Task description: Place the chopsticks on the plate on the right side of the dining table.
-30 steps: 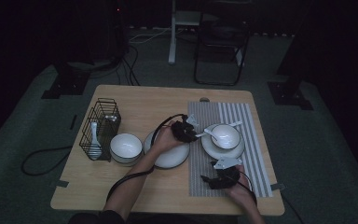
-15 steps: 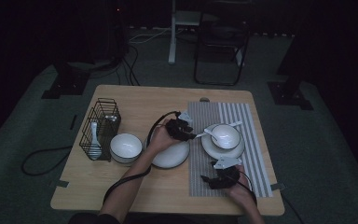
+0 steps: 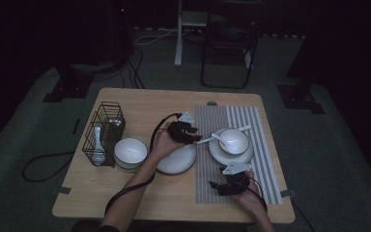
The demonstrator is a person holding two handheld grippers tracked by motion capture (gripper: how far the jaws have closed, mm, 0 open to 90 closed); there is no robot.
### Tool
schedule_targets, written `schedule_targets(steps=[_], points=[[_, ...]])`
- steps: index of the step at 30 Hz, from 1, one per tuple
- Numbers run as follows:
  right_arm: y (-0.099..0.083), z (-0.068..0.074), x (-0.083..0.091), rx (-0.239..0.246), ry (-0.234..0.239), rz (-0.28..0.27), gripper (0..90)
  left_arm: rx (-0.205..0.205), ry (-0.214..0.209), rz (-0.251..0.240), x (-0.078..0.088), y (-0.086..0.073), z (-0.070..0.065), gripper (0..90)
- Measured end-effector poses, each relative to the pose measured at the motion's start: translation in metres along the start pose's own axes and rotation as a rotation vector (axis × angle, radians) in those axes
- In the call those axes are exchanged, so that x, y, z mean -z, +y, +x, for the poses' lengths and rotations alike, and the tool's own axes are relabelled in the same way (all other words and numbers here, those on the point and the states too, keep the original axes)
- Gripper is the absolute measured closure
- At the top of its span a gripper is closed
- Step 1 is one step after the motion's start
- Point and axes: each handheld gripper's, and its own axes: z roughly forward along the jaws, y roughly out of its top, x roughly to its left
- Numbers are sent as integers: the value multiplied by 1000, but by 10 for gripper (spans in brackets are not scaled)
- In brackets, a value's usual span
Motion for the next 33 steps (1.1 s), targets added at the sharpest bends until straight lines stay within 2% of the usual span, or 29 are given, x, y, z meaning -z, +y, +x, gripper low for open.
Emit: schedule_targets(steps=[9, 17, 22, 24, 33], points=[[9, -3, 24, -17, -54, -69, 287, -4, 4, 4, 2, -3, -2, 555], [11, -16, 45, -38, -113, -112, 287, -20, 2, 26, -4, -4, -4, 550], [13, -26, 56, -44, -142, -129, 288, -49, 8, 43, -6, -4, -5, 550], [14, -30, 60, -50, -151, -141, 287, -42, 3, 33, -6, -5, -5, 549], [18, -47, 74, -75, -201, -169, 286, -43, 20, 52, -9, -9, -5, 542]])
